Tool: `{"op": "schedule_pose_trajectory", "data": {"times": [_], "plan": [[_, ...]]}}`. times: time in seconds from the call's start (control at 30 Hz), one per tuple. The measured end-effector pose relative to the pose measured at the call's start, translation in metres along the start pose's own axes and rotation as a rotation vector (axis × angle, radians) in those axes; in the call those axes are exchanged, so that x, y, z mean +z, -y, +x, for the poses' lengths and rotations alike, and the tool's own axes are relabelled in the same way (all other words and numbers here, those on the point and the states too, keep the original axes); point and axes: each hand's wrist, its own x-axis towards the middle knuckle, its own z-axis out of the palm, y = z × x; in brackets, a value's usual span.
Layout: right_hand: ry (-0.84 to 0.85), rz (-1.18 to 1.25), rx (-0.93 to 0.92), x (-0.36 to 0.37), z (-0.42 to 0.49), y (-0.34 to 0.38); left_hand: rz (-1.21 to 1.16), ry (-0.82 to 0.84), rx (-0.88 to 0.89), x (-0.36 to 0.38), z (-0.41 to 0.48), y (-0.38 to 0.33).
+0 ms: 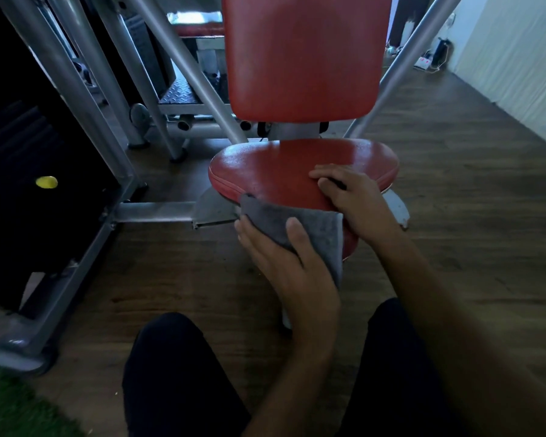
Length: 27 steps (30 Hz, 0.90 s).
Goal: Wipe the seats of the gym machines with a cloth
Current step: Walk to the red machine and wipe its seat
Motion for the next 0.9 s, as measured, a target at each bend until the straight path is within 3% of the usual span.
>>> {"op": "schedule_pose_trajectory", "data": {"times": [0.2, 0.37, 0.57, 0.7, 0.8, 0.9], "plan": [[-0.027, 0.051, 0.017, 0.002, -0.001, -0.001, -0.144, -0.003, -0.167, -0.001, 0.045, 0.019], [-0.020, 0.065, -0.016, 0.001, -0.002, 0.000, -0.051, -0.052, -0.020, 0.006, -0.003, 0.003], [0.039, -0.135, -0.036, 0.002, 0.003, 0.000, -0.147, -0.049, -0.111, 0.004, 0.029, 0.017], [0.047, -0.102, -0.031, 0.002, 0.002, -0.004, -0.051, -0.065, -0.025, 0.006, 0.007, 0.006], [0.021, -0.100, -0.020, 0.004, 0.003, -0.003, -0.114, -0.035, -0.080, 0.002, 0.047, 0.017], [0.008, -0.080, -0.021, 0.004, 0.002, -0.002, -0.046, -0.008, -0.065, 0.001, 0.020, 0.008]]}}
